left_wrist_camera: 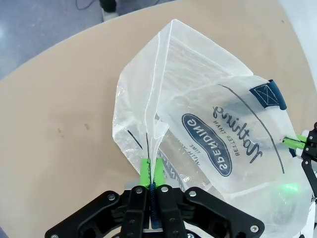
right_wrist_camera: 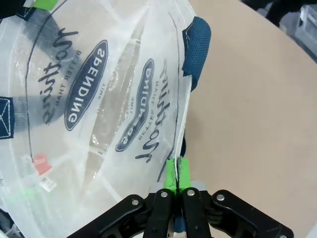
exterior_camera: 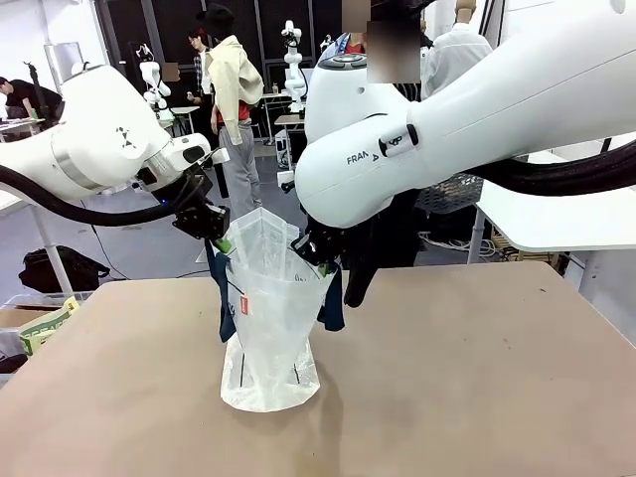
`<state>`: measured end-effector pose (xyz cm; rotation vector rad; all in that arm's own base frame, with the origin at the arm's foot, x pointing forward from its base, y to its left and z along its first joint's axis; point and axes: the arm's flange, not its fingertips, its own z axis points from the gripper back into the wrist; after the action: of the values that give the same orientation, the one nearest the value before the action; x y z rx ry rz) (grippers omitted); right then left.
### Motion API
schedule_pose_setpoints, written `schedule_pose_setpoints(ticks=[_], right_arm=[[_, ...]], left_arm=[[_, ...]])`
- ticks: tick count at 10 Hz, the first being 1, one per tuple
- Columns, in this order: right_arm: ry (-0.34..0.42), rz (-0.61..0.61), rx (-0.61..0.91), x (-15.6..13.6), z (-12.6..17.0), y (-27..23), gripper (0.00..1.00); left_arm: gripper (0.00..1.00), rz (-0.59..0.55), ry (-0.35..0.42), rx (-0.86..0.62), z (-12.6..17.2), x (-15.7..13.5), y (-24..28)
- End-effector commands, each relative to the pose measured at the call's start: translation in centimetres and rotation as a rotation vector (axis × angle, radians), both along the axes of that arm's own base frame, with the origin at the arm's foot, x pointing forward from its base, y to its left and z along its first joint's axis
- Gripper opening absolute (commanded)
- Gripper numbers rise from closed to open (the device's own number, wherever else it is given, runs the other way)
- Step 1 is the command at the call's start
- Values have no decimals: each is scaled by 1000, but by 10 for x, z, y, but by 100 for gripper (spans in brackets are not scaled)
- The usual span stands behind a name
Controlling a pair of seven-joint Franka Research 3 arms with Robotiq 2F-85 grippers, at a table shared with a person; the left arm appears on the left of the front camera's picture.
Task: Transfer purchased items from the store into the shopping bag.
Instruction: Open the Reusable shopping bag in the center of the table, then move the Reusable shopping bag to the right side of the table.
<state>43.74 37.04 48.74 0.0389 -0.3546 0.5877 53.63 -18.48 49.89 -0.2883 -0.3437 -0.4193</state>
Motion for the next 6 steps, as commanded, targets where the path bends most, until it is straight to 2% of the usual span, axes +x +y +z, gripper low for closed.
schedule_pose_setpoints(ticks=[1,6], right_arm=[[-2,0,1,-3,0,-3,0],[-2,0,1,-3,0,-3,0]], left_arm=[[0,3,-18,-4,2,-4,-1],[0,3,-18,-4,2,-4,-1]])
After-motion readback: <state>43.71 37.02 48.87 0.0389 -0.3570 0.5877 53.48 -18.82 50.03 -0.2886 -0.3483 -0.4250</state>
